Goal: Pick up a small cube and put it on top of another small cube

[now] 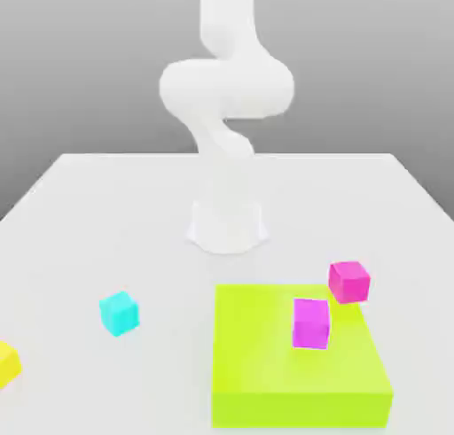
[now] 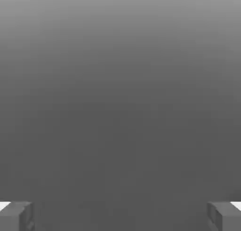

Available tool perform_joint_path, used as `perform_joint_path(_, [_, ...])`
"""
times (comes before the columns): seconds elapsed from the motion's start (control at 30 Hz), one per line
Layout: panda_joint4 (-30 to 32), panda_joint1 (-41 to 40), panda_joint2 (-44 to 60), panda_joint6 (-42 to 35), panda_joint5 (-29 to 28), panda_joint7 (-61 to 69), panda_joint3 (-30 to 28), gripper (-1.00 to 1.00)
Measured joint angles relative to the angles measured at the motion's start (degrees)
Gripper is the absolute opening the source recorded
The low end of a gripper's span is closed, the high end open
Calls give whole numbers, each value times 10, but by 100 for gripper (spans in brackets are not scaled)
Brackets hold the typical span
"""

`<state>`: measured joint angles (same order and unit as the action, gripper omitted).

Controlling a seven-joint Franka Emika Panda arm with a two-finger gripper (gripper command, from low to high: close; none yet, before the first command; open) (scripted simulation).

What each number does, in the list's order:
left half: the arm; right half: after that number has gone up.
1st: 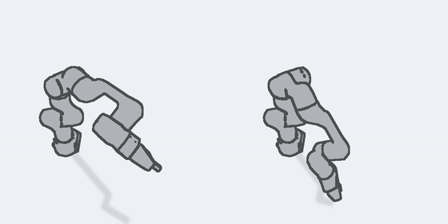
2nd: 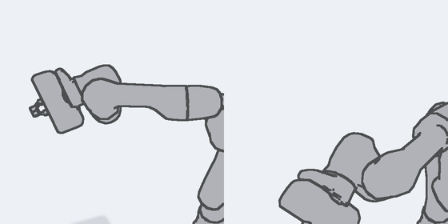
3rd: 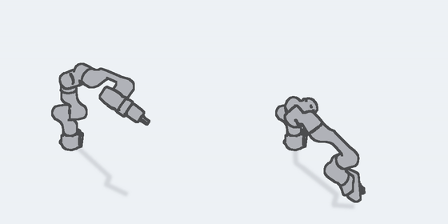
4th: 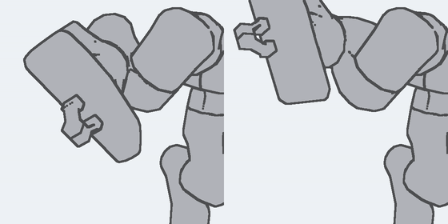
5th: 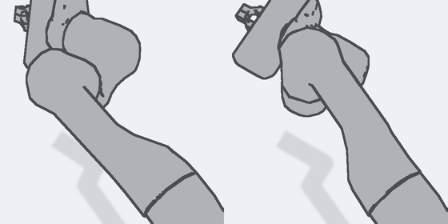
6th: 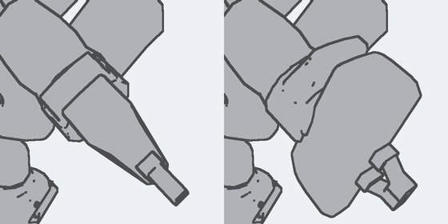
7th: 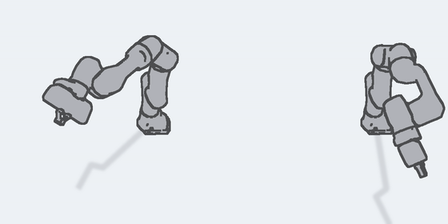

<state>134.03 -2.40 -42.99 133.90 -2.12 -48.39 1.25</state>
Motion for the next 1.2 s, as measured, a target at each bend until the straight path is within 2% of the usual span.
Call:
perform_joint_path(0.4, [108,-118,148,99,-84,-110,24,0])
perform_joint_path(0.8, [214,-211,290,199,-125,-186,-12,0])
perform_joint_path(1.03, [279,-241,361,263,-97,-192,-50,0])
perform_joint_path(1.13, [307,-245,388,292,-58,-175,-67,0])
perform_joint_path(1.2, [326,-245,404,310,-12,-151,-75,0])
